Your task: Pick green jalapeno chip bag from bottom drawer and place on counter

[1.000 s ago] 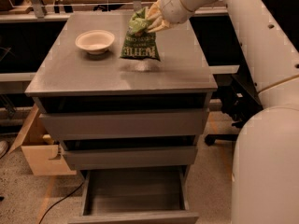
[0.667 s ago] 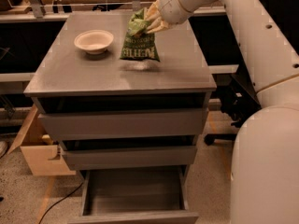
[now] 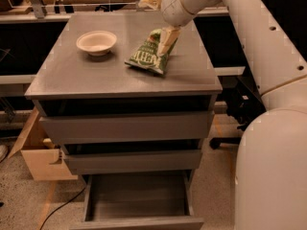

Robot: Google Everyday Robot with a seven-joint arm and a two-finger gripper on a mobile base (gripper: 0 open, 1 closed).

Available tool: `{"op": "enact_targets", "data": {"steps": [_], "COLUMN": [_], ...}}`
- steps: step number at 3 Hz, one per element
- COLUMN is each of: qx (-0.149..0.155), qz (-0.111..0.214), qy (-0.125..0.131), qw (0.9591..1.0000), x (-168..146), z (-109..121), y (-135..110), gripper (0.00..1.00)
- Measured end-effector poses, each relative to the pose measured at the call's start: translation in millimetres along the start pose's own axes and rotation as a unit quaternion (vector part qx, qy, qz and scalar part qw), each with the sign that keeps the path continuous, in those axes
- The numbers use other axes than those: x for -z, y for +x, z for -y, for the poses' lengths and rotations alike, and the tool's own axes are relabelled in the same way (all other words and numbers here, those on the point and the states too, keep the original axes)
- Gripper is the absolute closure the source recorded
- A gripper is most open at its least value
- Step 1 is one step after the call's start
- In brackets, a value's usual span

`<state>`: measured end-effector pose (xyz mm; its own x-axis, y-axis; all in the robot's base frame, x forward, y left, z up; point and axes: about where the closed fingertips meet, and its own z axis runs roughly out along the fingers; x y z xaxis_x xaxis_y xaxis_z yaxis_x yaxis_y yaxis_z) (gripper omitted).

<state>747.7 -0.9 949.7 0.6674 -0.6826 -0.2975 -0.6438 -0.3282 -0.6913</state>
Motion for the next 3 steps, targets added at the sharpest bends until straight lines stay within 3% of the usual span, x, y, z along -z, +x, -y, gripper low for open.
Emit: {"op": "enact_targets", "data": {"steps": [1, 2, 3], "qx": [0.0, -0.017, -0.056], "qz": [0.0, -0.026, -0.059], "qy": [0.0, -0.003, 0.011], "qw": [1.0, 0.9995, 0.9966], "x": [0, 10, 38], "z": [0, -9, -25], "y": [0, 19, 50], "gripper": [0.0, 0.0, 0.0]}}
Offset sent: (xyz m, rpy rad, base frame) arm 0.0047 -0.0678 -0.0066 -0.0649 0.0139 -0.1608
